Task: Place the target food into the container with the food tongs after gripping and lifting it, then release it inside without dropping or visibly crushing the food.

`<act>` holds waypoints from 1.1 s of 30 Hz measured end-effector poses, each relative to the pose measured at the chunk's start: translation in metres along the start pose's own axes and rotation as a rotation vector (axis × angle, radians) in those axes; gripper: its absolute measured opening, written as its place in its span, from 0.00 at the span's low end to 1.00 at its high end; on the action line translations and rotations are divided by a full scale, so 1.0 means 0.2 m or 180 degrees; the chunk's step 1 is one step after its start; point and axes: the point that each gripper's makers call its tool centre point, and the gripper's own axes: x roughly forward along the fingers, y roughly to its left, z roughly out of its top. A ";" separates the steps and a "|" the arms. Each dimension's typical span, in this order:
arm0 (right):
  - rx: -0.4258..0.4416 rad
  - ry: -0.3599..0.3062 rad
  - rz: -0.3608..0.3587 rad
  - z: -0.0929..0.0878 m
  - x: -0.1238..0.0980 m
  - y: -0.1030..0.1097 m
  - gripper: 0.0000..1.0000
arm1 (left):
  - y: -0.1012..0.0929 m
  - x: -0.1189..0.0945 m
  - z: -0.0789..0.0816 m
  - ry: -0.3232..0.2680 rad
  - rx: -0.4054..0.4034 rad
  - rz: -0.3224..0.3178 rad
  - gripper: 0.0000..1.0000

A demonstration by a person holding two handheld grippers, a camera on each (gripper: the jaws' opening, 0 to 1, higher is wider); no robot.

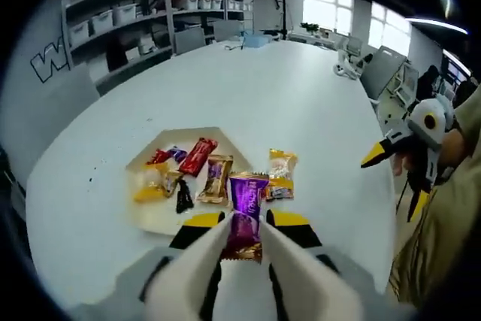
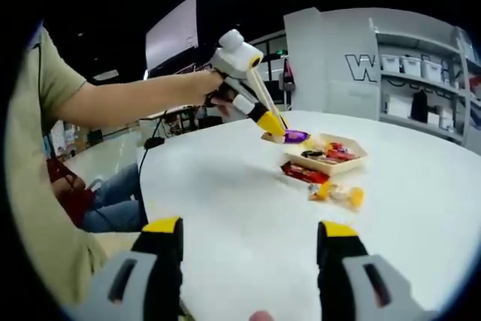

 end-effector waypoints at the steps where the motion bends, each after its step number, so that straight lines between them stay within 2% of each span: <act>1: -0.0002 -0.0002 0.0000 0.00 0.00 0.00 0.70 | 0.02 0.01 0.00 0.0002 -0.0018 0.0018 0.20; 9: 0.0001 0.0008 -0.0007 0.00 -0.01 0.00 0.70 | 0.19 0.05 0.05 -0.0035 -0.0182 0.0218 0.20; 14: 0.0006 0.0013 -0.0014 -0.01 -0.01 0.00 0.70 | 0.27 0.08 0.08 -0.0004 -0.0147 0.0322 0.21; 22: 0.0011 0.0017 -0.0026 -0.01 -0.01 -0.01 0.70 | 0.33 0.13 0.12 0.0009 -0.0156 0.0378 0.21; 33: 0.0018 0.0024 -0.0045 -0.02 -0.02 -0.02 0.71 | 0.44 0.16 0.09 0.0121 -0.0151 0.0496 0.22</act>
